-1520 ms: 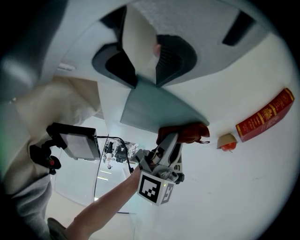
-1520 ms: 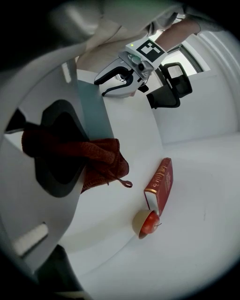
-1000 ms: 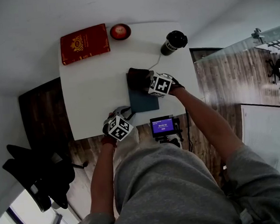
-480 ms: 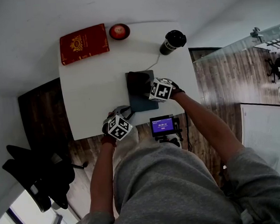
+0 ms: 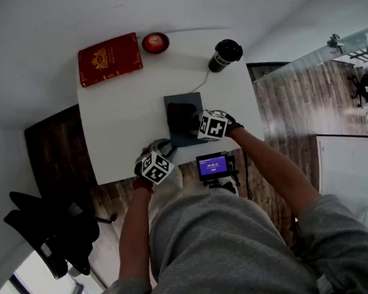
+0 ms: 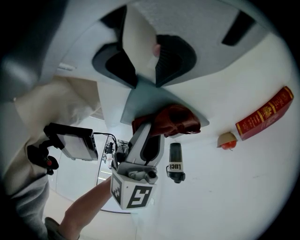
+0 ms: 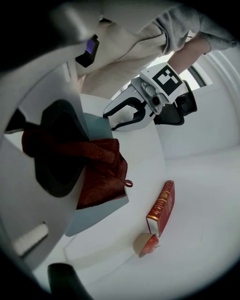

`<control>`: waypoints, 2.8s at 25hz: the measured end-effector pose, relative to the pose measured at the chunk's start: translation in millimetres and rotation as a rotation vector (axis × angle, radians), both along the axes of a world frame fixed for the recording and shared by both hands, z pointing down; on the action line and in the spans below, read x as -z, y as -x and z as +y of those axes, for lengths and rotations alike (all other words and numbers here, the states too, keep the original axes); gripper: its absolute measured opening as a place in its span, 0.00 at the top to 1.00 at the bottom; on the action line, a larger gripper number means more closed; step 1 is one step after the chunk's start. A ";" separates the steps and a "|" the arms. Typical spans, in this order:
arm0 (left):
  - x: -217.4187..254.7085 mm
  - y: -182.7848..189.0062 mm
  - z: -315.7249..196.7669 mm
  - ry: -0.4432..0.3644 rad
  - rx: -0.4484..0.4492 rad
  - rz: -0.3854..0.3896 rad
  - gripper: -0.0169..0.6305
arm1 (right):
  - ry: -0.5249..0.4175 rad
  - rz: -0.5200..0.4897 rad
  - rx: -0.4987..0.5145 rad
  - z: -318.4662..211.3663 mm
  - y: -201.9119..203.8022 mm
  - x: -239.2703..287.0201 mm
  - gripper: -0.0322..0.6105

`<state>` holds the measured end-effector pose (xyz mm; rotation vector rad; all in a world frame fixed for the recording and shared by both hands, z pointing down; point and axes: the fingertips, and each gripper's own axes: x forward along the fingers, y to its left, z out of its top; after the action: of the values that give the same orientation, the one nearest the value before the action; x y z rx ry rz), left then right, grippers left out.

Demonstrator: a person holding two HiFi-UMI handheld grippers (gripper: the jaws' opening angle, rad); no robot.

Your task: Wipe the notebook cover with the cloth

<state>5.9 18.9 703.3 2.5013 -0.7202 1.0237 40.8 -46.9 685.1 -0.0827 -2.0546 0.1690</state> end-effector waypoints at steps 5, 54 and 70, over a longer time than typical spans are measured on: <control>-0.9 0.3 0.5 -0.001 0.002 -0.002 0.75 | 0.020 -0.004 0.022 18.8 -3.7 0.2 0.81; -1.1 -0.8 -0.3 0.004 0.008 -0.001 0.75 | -0.334 -0.141 -0.370 -165.7 -41.2 72.5 0.79; -3.1 -0.1 -1.1 0.013 0.008 0.005 0.75 | -0.180 0.167 -0.157 -111.5 -45.5 -5.6 0.81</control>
<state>6.0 17.8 706.4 2.4876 -0.7190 1.0159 86.3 -158.4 690.7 0.1983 -1.9003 0.0834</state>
